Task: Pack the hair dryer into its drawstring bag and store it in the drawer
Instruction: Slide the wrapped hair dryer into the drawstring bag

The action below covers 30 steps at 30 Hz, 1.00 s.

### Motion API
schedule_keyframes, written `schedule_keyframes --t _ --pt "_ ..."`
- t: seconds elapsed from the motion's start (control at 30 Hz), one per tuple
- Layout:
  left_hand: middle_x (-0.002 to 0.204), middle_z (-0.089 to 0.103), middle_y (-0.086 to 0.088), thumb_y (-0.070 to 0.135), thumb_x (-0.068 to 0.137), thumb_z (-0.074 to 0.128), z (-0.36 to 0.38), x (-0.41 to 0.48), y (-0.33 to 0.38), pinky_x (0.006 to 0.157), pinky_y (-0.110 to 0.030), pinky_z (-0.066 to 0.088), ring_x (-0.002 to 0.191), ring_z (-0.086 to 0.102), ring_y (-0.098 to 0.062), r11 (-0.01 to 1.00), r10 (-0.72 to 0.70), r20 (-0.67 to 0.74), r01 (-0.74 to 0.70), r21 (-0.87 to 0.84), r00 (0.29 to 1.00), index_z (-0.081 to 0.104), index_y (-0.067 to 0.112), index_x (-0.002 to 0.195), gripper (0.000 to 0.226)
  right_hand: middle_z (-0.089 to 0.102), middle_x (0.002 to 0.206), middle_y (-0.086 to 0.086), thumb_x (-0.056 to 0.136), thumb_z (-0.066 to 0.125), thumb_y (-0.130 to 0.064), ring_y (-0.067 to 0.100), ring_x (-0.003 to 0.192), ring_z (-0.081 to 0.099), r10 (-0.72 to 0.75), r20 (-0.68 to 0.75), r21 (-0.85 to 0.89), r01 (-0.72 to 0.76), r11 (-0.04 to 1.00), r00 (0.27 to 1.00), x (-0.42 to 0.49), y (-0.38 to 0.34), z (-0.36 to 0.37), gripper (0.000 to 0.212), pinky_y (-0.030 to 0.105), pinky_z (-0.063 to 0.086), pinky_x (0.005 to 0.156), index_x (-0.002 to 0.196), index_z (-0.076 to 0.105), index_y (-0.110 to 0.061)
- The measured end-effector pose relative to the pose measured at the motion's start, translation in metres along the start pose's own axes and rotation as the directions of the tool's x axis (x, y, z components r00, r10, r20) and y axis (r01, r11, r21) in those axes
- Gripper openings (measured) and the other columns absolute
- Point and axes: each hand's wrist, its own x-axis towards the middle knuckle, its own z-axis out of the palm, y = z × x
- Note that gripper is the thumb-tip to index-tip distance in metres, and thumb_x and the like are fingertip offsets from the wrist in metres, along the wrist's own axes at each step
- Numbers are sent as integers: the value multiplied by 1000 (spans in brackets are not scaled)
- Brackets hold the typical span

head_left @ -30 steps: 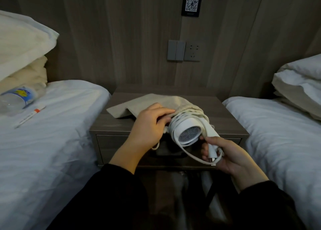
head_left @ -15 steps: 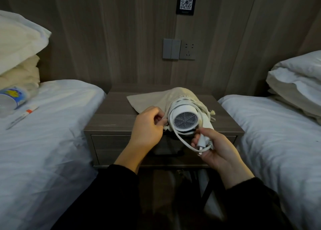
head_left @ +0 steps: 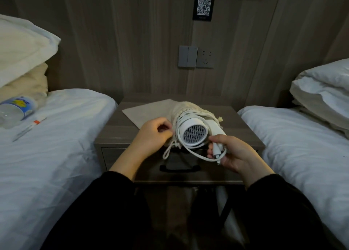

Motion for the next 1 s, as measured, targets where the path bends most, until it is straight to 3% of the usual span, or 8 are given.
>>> schedule_keyframes --t 0.1,0.17,0.33,0.43,0.53,0.67,0.8,1.0 --pt "94 63 2 25 87 58 0 14 15 79 -29 50 87 60 -13 999 -28 -125 23 -41 992 62 22 94 8 52 47 9 88 53 -4 16 36 53 12 9 -51 -12 999 1000 3 -5 -1 9 25 51 42 80 53 0" --pt "101 63 2 28 87 59 0 30 31 84 -31 48 92 59 -14 998 16 -122 -9 65 992 64 23 103 18 54 48 9 86 56 -4 17 38 55 -8 11 -134 9 991 1000 3 -7 -2 7 27 52 44 80 55 1" --pt "94 72 -3 28 80 68 8 69 65 78 -29 49 88 64 -17 897 -22 151 -48 439 988 76 13 86 18 56 52 12 83 60 -3 19 40 56 -32 12 -260 34 965 999 0 -8 -5 11 28 53 44 75 57 3" --pt "89 72 -5 28 78 71 13 81 72 77 -32 50 87 65 -21 823 -28 239 -114 556 971 75 11 82 19 56 53 13 84 60 -3 19 40 56 -6 14 -257 9 966 1000 0 -9 -7 11 28 52 44 75 57 3" --pt "89 70 -7 25 79 71 17 84 78 73 -30 48 87 64 -22 809 -57 284 -122 574 957 73 8 86 18 56 56 15 83 61 -3 20 41 57 6 11 -275 -2 961 1000 2 -10 -11 10 29 52 45 77 57 4" --pt "73 63 -5 27 83 68 12 86 81 59 -26 45 64 58 -17 856 -204 325 7 517 924 70 1 96 29 56 56 15 81 62 -3 22 44 57 -6 29 -320 15 947 1000 2 -11 -14 9 30 51 46 77 58 4" --pt "100 68 -12 27 82 69 12 88 77 77 -34 50 90 63 -25 846 -239 314 38 533 919 69 3 101 31 57 59 16 80 63 -2 23 45 57 -38 35 -364 48 930 999 0 -12 -13 9 33 52 49 81 58 5" --pt "103 69 -11 25 79 72 20 91 73 88 -38 52 97 63 -26 837 -225 280 38 545 933 70 3 99 29 57 58 16 81 63 -1 23 45 57 -23 35 -359 34 933 999 0 -12 -14 9 33 52 49 82 57 6"
